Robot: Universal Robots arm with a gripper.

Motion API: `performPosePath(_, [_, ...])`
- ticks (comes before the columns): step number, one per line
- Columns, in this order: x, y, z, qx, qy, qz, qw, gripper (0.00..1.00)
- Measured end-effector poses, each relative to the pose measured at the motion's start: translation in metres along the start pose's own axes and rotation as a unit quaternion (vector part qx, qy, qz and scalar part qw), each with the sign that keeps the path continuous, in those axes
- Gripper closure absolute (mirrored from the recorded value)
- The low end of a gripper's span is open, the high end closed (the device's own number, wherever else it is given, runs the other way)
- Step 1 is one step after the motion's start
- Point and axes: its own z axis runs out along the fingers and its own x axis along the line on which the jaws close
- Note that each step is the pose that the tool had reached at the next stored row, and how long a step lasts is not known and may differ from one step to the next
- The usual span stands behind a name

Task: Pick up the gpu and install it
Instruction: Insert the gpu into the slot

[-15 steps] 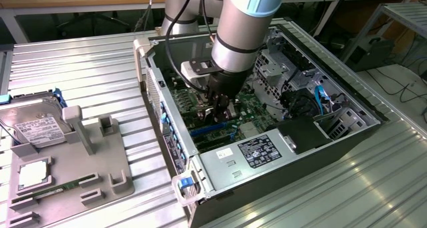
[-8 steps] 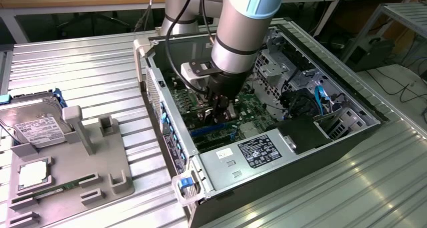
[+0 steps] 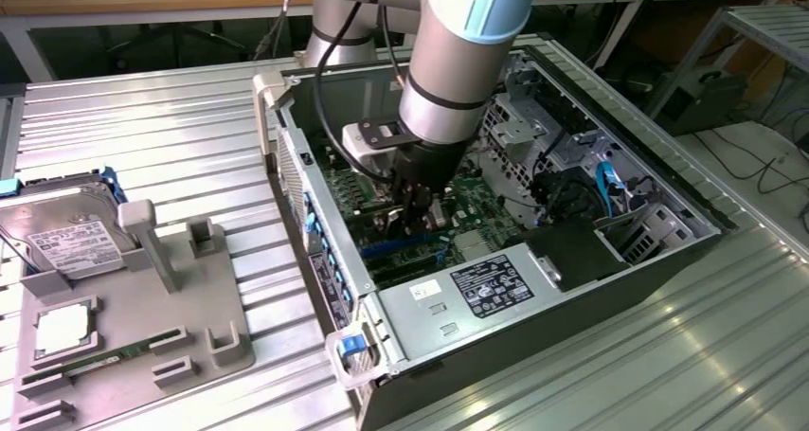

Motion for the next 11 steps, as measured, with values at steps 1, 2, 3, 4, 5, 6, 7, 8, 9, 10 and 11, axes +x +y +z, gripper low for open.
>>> performPosePath(1, [0.0000,0.0000,0.0009,0.0000,0.0000,0.000,1.0000,0.71])
performPosePath(2, [0.0001,-0.0001,0.0016,0.0000,0.0000,0.000,1.0000,0.71])
performPosePath(3, [0.0001,-0.0001,0.0024,0.0000,0.0000,0.000,1.0000,0.71])
performPosePath(4, [0.0001,-0.0001,0.0029,0.0000,0.0000,0.000,1.0000,0.71])
performPosePath(5, [0.0001,-0.0001,0.0033,0.0000,-0.0002,0.000,1.0000,0.71])
performPosePath(6, [0.0001,-0.0001,0.0035,0.0000,-0.0002,0.000,1.0000,0.71])
performPosePath(7, [0.0001,-0.0001,0.0035,0.0000,-0.0002,0.000,1.0000,0.71])
performPosePath(8, [0.0001,-0.0001,0.0036,-0.0001,-0.0003,0.000,1.0000,0.71])
performPosePath(9, [0.0001,-0.0001,0.0036,-0.0001,-0.0003,0.000,1.0000,0.71])
performPosePath(10, [0.0001,0.0000,0.0036,-0.0001,-0.0003,0.000,1.0000,0.71])
performPosePath(11, [0.0001,0.0003,0.0038,-0.0001,-0.0004,0.000,1.0000,0.71])
